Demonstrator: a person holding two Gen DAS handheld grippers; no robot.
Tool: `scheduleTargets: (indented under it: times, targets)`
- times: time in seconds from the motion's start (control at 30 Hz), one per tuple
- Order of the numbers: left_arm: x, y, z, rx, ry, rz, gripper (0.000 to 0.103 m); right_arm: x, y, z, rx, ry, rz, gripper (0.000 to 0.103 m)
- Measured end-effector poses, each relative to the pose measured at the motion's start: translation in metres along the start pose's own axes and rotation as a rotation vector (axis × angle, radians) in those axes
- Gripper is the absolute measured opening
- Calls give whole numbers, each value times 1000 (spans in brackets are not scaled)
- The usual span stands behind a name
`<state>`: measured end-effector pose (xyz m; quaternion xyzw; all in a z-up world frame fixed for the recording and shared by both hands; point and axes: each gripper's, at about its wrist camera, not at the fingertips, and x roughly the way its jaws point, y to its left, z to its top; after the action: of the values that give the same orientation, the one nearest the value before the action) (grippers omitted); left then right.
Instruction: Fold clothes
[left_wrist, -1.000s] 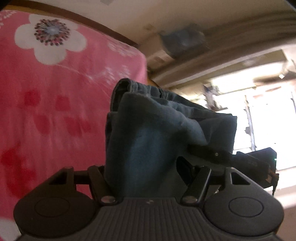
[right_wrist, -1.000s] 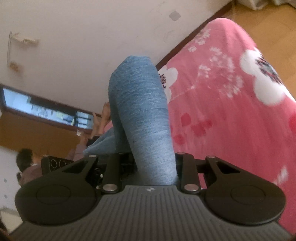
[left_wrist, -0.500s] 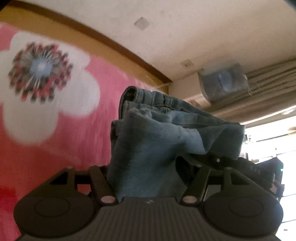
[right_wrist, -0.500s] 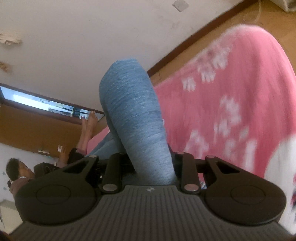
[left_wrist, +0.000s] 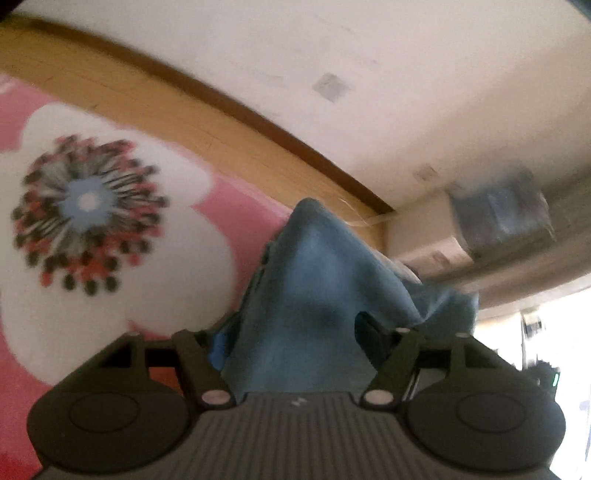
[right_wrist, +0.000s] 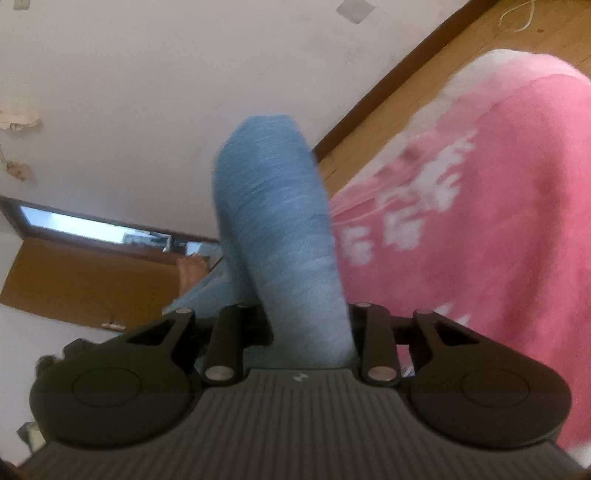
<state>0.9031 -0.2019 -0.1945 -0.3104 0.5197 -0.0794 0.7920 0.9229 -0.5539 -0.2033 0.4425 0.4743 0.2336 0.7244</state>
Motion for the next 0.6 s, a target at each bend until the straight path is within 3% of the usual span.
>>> scheduleTargets:
  times: [0.03, 0.1, 0.17, 0.27, 0.4, 0.53, 0.57, 0.6]
  targets:
    - [-3, 5, 2, -26, -14, 2, 71, -4, -5, -1, 7, -4, 3, 42]
    - [-17, 14, 5, -64, -59, -12, 74, -12, -16, -5, 22, -12, 10, 70]
    - [-30, 18, 6, -56, -70, -47, 76, -20, -27, -8, 37, -20, 17, 74]
    - [-33, 11, 0, 55, -23, -37, 78, -32, -43, -12, 59, -32, 27, 79]
    - [-13, -2, -25, 190, 59, 38, 73, -44, -60, -20, 73, -37, 32, 79]
    - [2, -4, -46, 221, 75, 63, 68, -31, -49, -40, -18, 20, -35, 80]
    - [4, -4, -50, 224, 72, 65, 68, -28, -48, -45, -41, 25, -64, 72]
    - [4, -3, -52, 223, 73, 56, 65, -27, -46, -49, -69, 21, -86, 53]
